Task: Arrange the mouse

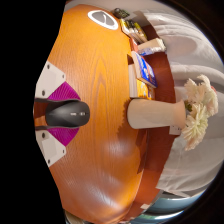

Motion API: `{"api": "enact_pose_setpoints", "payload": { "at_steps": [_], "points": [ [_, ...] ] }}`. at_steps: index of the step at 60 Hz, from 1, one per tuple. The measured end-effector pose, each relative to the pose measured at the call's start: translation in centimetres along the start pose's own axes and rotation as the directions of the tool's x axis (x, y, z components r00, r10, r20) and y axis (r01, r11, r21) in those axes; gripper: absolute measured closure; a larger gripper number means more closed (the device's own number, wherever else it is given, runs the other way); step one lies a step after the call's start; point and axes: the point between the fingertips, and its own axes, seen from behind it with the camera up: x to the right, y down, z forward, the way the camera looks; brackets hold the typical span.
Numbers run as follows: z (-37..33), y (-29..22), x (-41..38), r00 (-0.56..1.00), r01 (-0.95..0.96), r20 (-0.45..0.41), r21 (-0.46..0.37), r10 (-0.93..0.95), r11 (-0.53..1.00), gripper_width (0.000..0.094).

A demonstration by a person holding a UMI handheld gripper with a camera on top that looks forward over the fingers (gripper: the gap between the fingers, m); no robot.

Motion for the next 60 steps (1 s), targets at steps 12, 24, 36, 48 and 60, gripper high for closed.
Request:
{"api": "enact_pose_setpoints", "payload": {
  "at_steps": [12, 24, 36, 48, 60],
  "points": [
    [-2.6, -4.5, -0.9, 0.998, -0.038, -0.044, 0.009, 0.039, 0.999, 0.0624],
    [-9.5, -18.9, -10.1, 0.997, -0.066, -0.026, 0.234, 0.074, 0.970, 0.0623],
    [-12.2, -26.4, -25.4, 0.999, -0.045, 0.042, 0.335, 0.033, 0.941, 0.0616],
    [-5.4, -20.8, -41.6, 0.990, 0.003, 0.137, 0.209, -0.033, 0.978, 0.0618],
    [2.6, -10.6, -50.0, 0.984, 0.074, 0.164, 0.016, -0.076, 0.997, 0.0626]
  ]
}}
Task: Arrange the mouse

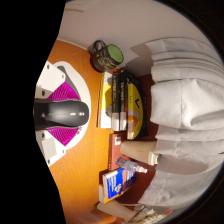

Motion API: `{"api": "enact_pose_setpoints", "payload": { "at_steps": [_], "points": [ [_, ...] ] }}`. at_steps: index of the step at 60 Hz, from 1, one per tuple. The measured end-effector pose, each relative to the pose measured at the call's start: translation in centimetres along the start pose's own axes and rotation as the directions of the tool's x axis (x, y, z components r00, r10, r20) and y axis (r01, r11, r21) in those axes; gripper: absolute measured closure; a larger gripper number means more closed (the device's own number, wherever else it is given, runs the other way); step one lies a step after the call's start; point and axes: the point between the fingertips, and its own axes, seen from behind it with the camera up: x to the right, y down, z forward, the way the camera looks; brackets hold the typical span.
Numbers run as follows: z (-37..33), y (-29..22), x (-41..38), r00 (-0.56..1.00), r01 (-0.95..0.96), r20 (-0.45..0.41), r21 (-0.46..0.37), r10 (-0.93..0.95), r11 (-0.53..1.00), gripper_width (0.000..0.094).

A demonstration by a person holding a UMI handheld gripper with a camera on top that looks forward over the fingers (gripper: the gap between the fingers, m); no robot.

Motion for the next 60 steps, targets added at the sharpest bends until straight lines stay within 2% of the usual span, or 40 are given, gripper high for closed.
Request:
{"api": "enact_pose_setpoints", "payload": {
  "at_steps": [1, 2, 3, 9, 11, 13, 18, 19, 26, 28, 29, 32, 34, 49, 60],
  "points": [
    [0.4, 0.6, -0.3, 1.000, 0.003, -0.001, -0.008, -0.003, 1.000, 0.0625],
    [0.8, 1.0, -0.7, 1.000, 0.004, 0.000, -0.016, -0.004, 1.000, 0.0666],
    [1.2, 1.5, -1.0, 1.000, 0.004, 0.001, -0.025, -0.004, 1.000, 0.0626],
    [2.6, 4.5, -1.5, 1.000, 0.012, -0.011, -0.087, -0.013, 0.996, 0.0625],
    [2.6, 4.1, -1.5, 0.999, 0.024, -0.024, -0.055, -0.026, 0.998, 0.0624],
    [2.6, 4.5, -1.5, 0.999, 0.038, -0.035, -0.064, -0.040, 0.997, 0.0621],
    [2.6, 4.4, -1.5, 0.999, 0.026, -0.046, -0.052, -0.028, 0.998, 0.0555],
    [2.6, 4.3, -1.5, 0.998, 0.023, -0.049, -0.049, -0.025, 0.999, 0.0587],
    [2.7, 4.3, -1.6, 0.999, 0.006, -0.042, -0.058, -0.008, 0.998, 0.0482],
    [2.6, 4.3, -1.8, 0.999, -0.006, -0.033, -0.068, 0.004, 0.998, 0.0412],
    [2.5, 4.4, -1.9, 0.999, -0.013, -0.030, -0.075, 0.011, 0.997, 0.0320],
    [1.8, 4.1, -1.8, 0.999, -0.027, -0.032, -0.088, 0.024, 0.996, 0.0131],
    [1.0, 3.5, -1.8, 0.999, -0.029, -0.028, -0.079, 0.027, 0.996, 0.0063],
    [-10.7, -2.0, -0.2, 0.999, -0.034, 0.007, 0.076, 0.033, 0.997, 0.0065],
    [-19.3, -1.3, 4.0, 1.000, -0.009, -0.018, 0.168, 0.012, 0.986, 0.0075]
  ]
}}
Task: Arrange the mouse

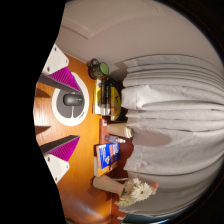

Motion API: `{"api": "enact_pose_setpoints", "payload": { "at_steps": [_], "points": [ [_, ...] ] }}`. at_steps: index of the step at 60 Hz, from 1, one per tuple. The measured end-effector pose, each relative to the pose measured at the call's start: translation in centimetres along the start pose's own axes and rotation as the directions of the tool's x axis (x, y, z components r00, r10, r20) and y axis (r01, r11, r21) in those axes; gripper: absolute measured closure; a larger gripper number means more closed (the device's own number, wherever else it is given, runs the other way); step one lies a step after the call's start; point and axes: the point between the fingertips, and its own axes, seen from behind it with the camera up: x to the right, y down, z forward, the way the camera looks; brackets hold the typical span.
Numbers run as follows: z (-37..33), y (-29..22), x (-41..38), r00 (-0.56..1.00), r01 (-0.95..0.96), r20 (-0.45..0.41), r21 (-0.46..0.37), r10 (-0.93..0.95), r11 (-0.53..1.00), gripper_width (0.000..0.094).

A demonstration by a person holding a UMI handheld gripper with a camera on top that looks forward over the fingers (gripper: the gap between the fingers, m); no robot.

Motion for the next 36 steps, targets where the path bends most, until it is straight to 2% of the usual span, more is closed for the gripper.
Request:
{"api": "enact_pose_setpoints", "payload": {
  "at_steps": [8, 17, 26, 36],
  "points": [
    [-4.8, 2.1, 3.2, 1.000, -0.005, -0.012, 0.021, 0.005, 1.000, 0.0080],
    [-9.0, 5.6, 7.0, 0.999, -0.022, -0.028, 0.008, 0.022, 1.000, 0.0083],
    [-11.9, 9.0, 10.3, 0.997, -0.029, -0.069, -0.009, 0.029, 1.000, 0.0081],
    [-13.5, 10.2, 11.8, 0.995, -0.042, -0.085, 0.003, 0.042, 0.999, 0.0080]
  ]
}}
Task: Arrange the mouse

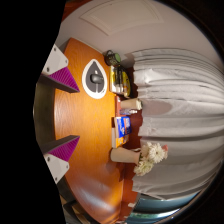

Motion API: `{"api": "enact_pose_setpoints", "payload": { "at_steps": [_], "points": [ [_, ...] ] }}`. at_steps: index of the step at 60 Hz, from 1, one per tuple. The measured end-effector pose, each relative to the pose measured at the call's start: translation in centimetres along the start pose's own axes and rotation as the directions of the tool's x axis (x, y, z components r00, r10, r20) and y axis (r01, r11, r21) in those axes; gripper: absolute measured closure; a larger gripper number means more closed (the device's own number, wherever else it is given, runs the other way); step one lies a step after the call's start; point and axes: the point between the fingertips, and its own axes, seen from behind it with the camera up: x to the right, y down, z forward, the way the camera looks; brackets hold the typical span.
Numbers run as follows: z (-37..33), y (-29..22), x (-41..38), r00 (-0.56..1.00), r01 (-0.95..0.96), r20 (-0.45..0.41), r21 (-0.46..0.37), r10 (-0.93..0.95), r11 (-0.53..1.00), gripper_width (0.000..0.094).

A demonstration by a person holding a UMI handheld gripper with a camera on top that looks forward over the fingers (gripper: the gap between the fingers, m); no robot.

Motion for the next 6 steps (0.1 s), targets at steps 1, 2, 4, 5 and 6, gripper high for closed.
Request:
{"api": "enact_pose_setpoints", "payload": {
  "at_steps": [1, 2, 4, 5, 6],
  "points": [
    [-0.12, 0.04, 0.10, 1.000, -0.001, 0.000, 0.001, 0.001, 1.000, 0.0080],
    [-0.25, 0.04, 0.16, 1.000, -0.001, 0.000, 0.002, 0.001, 1.000, 0.0081],
    [-0.45, -0.04, 0.25, 1.000, -0.005, 0.002, 0.005, 0.005, 1.000, 0.0081],
    [-0.57, -0.05, 0.33, 1.000, -0.005, 0.003, 0.008, 0.005, 1.000, 0.0080],
    [-0.65, -0.08, 0.40, 1.000, -0.005, 0.003, 0.011, 0.005, 1.000, 0.0080]
  ]
}}
